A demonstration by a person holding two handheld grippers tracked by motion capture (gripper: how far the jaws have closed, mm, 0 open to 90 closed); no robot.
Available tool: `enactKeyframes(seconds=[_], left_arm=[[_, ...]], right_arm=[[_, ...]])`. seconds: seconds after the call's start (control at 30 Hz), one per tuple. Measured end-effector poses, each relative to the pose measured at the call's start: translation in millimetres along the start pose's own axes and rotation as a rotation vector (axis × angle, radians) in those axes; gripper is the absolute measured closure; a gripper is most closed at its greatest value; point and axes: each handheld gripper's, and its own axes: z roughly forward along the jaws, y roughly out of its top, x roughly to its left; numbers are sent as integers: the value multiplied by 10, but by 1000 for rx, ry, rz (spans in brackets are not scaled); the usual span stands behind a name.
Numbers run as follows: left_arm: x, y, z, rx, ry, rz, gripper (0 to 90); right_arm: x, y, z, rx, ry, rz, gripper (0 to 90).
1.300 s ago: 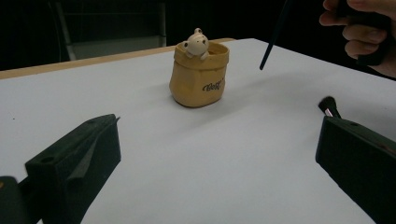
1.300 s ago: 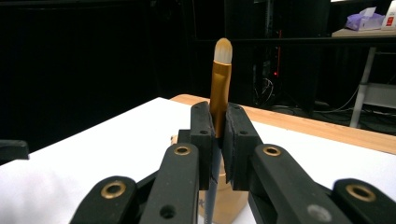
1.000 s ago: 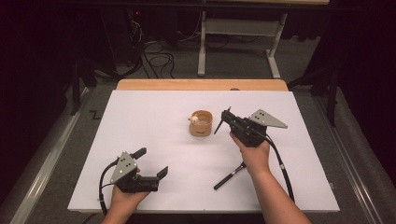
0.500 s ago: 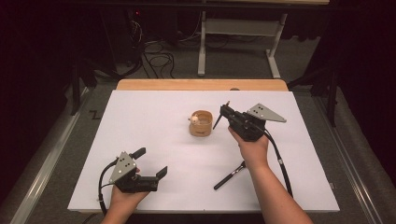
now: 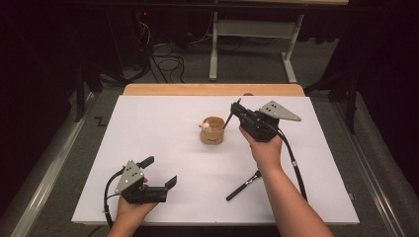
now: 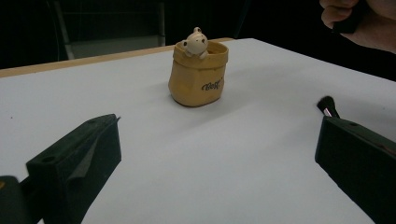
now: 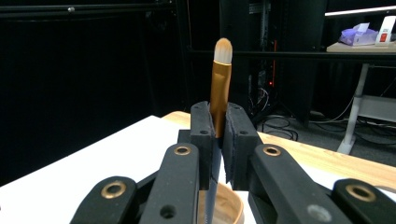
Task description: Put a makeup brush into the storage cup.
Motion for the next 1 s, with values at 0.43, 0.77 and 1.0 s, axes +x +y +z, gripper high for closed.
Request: enactKeyframes(seconds=[0.43,0.77,1.0], left_arm=[[3,-13,-12,-3,5,-14,15],[11,-17,-16,-3,5,-15,15],[-2,-16,-13,-2,3,-9,15]], right_arm=[[32,54,203,2,-6,-9,850],[22,-7,343,20,-18,-3,849],[5,-70,404,34,-22,-2,849]])
